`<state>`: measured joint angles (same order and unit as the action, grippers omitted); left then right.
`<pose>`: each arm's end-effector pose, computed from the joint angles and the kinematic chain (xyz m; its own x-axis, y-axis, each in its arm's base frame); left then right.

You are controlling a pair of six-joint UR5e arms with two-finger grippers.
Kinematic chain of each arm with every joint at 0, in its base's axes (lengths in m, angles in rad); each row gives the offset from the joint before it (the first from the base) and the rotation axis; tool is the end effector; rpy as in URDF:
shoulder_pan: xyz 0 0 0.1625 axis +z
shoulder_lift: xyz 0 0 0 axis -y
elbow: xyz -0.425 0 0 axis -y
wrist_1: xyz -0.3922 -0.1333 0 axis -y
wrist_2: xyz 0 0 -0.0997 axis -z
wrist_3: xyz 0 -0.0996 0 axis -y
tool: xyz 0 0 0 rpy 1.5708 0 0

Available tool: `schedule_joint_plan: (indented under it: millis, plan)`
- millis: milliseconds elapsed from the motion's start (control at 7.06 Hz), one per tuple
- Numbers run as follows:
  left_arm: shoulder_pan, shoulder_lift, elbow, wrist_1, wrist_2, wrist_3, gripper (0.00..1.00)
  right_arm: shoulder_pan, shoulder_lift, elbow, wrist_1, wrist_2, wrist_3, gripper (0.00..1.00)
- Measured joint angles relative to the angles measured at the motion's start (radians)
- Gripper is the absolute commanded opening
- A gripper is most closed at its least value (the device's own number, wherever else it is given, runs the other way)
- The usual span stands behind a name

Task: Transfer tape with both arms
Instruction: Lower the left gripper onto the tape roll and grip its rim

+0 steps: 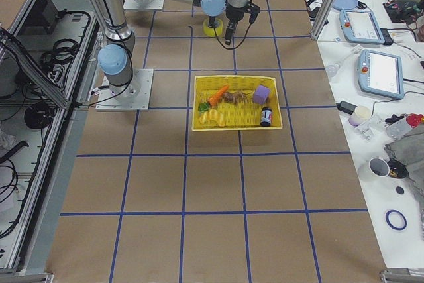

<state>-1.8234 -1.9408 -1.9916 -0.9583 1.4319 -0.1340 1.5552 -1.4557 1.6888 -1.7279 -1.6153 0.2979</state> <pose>-0.2699 -0.4572 0.1652 -0.9893 0.0944 0.1113 0.1148 0.9743 0.1940 0.1207 -0.5242 0.3873 -0.9504 0.3043 0.0647 0.3081 0.9495 0.0596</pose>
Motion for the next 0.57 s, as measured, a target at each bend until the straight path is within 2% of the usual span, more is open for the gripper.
schedule_joint_plan:
  millis: [142,283,425,567]
  plan:
    - [0.003,0.011,0.017,-0.010,0.002,0.006,0.32,0.000,0.000,0.000,0.000,0.001,0.001,1.00]
    - [0.007,0.018,0.054,-0.047,0.003,0.009,0.13,-0.001,0.000,-0.001,-0.003,0.002,0.001,1.00]
    - [0.008,0.023,0.094,-0.093,0.003,0.011,0.00,-0.001,0.000,-0.001,-0.006,0.003,0.000,1.00]
    - [0.008,0.027,0.117,-0.123,0.002,0.012,0.00,0.000,0.000,-0.001,-0.007,0.002,0.001,1.00]
